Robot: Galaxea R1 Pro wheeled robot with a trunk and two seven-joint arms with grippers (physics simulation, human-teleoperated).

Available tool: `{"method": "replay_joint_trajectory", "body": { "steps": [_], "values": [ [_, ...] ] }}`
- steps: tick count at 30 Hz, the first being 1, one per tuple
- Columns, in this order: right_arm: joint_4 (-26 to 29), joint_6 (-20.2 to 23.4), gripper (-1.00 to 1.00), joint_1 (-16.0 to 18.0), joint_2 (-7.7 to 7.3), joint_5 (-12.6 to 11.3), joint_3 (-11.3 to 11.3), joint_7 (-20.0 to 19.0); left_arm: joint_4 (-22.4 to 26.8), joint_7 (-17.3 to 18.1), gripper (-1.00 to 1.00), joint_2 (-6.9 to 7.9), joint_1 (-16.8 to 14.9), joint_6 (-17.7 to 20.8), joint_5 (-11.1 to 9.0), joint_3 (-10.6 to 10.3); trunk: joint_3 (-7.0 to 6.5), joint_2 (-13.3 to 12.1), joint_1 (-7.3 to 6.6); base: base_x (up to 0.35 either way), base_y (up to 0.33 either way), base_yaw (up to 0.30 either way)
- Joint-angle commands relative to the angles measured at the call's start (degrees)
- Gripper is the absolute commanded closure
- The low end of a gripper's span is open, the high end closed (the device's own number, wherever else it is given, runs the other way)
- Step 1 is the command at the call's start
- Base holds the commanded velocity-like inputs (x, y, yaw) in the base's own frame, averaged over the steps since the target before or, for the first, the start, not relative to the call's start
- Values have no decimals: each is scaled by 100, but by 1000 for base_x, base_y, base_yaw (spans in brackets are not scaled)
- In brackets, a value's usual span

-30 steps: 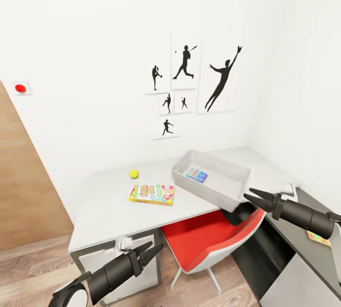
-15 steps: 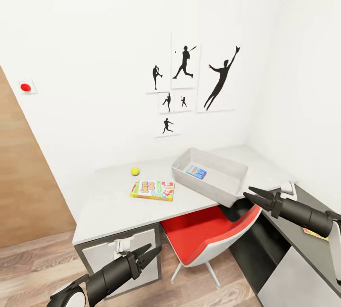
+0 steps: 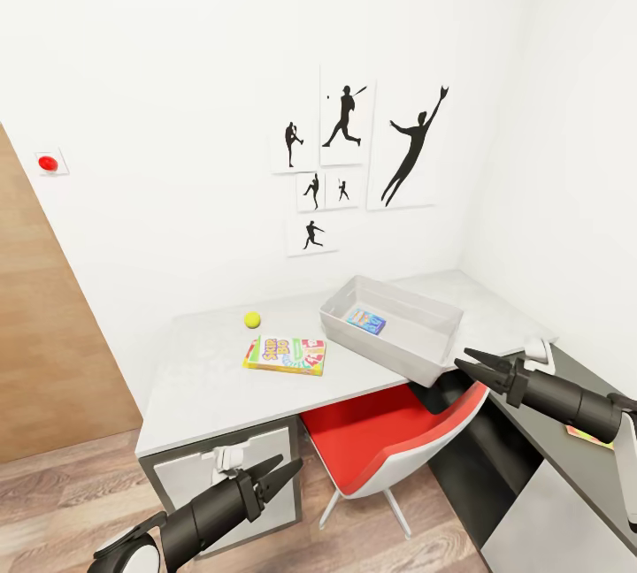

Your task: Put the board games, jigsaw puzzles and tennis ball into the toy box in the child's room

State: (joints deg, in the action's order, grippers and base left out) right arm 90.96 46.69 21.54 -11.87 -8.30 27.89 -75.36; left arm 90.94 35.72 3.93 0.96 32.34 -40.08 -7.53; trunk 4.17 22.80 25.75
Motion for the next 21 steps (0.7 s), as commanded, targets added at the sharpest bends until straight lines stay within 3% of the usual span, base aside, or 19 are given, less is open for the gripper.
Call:
{"method": "replay_joint_trajectory", "body": {
  "steps": [1,21],
  "values": [
    [0,43,-100,5,-1,-16,2,-9,5,-14,-100,3,-2,44,-52,-2,11,12,4,0,0,0],
    [0,43,-100,5,-1,-16,2,-9,5,-14,-100,3,-2,44,-52,-2,11,12,4,0,0,0]
  ]
}}
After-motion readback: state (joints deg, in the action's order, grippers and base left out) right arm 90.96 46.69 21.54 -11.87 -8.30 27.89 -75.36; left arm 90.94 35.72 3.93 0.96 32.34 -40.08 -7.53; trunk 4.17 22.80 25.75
